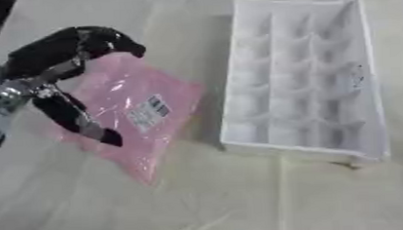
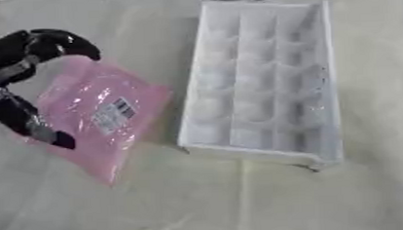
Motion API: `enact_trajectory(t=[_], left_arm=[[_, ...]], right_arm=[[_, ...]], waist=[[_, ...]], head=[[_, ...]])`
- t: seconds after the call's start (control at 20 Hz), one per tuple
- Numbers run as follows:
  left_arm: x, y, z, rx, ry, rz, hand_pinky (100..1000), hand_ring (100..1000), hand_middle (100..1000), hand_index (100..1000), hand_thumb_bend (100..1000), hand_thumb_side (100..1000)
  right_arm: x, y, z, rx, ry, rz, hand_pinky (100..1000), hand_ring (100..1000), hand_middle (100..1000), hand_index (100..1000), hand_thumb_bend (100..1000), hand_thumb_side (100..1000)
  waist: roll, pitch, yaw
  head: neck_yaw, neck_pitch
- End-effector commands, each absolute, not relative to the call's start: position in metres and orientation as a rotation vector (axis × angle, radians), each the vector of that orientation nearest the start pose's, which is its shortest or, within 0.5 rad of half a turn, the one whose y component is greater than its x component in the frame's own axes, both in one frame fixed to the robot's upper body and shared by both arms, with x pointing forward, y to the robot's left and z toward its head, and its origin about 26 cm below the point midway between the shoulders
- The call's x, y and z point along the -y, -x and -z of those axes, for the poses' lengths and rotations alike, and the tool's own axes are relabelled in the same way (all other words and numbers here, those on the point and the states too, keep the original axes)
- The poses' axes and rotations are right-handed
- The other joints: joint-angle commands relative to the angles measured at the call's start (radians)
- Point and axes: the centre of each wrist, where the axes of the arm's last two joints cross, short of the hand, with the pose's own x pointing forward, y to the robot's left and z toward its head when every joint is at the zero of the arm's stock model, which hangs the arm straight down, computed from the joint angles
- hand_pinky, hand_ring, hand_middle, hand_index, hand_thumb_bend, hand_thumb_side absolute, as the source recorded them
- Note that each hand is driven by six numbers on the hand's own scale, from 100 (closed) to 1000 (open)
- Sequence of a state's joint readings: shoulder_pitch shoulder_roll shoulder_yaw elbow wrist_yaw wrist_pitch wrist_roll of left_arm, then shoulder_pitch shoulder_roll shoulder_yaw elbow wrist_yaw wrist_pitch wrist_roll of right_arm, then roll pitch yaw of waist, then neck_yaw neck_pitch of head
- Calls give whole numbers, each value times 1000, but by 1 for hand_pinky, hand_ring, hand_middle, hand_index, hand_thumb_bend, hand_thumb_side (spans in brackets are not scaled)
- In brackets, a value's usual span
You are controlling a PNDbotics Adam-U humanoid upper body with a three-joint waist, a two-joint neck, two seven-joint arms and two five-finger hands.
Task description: Pick up objects on the table and place them in the box.
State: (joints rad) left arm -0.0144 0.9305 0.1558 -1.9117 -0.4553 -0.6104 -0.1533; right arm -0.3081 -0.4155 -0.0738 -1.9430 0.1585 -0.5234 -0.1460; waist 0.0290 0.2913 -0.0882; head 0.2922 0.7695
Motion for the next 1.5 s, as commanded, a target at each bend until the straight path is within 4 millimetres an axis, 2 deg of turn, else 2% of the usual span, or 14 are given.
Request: enact_trajectory(t=[0.05,0.2,0.3,0.55,0.75,0.95,1.15,1.5], left_arm=[[-405,-268,-234,-2352,1243,-2294,758,809,778,905,1000,497],[-406,-270,-236,-2168,1387,-2400,786,842,850,911,1000,523],[-406,-271,-235,-2088,1440,-2454,794,852,855,915,1000,525],[-409,-275,-226,-2037,1470,-2587,798,862,876,928,1000,544],[-417,-281,-217,-1976,1483,-2785,791,871,901,948,1000,580],[-420,-285,-213,-1969,1481,-2878,778,863,894,943,1000,597],[-419,-290,-199,-1985,1464,-2959,754,848,889,939,1000,603],[-415,-294,-177,-2076,1488,-2950,707,803,840,912,1000,607]], right_arm=[[298,-306,-215,-3319,-533,598,100,135,118,478,466,1000],[298,-306,-216,-3313,-531,600,100,135,118,478,467,1000],[297,-306,-216,-3311,-527,603,100,135,119,478,467,1000],[297,-306,-216,-3311,-523,609,100,136,119,479,467,1000],[296,-307,-217,-3310,-516,614,100,137,120,479,468,1000],[296,-307,-217,-3309,-511,613,100,137,120,479,467,1000],[295,-307,-218,-3309,-502,612,100,138,120,479,467,1000],[293,-307,-219,-3308,-492,609,100,138,120,479,467,1000]], waist=[[2,-11,-4],[1,-7,-9],[2,-5,-12],[5,-1,-16],[7,0,-22],[8,3,-28],[8,5,-31],[8,10,-38]], head=[[8,1],[8,1],[12,1],[19,1],[21,1],[18,1],[19,1],[17,1]])
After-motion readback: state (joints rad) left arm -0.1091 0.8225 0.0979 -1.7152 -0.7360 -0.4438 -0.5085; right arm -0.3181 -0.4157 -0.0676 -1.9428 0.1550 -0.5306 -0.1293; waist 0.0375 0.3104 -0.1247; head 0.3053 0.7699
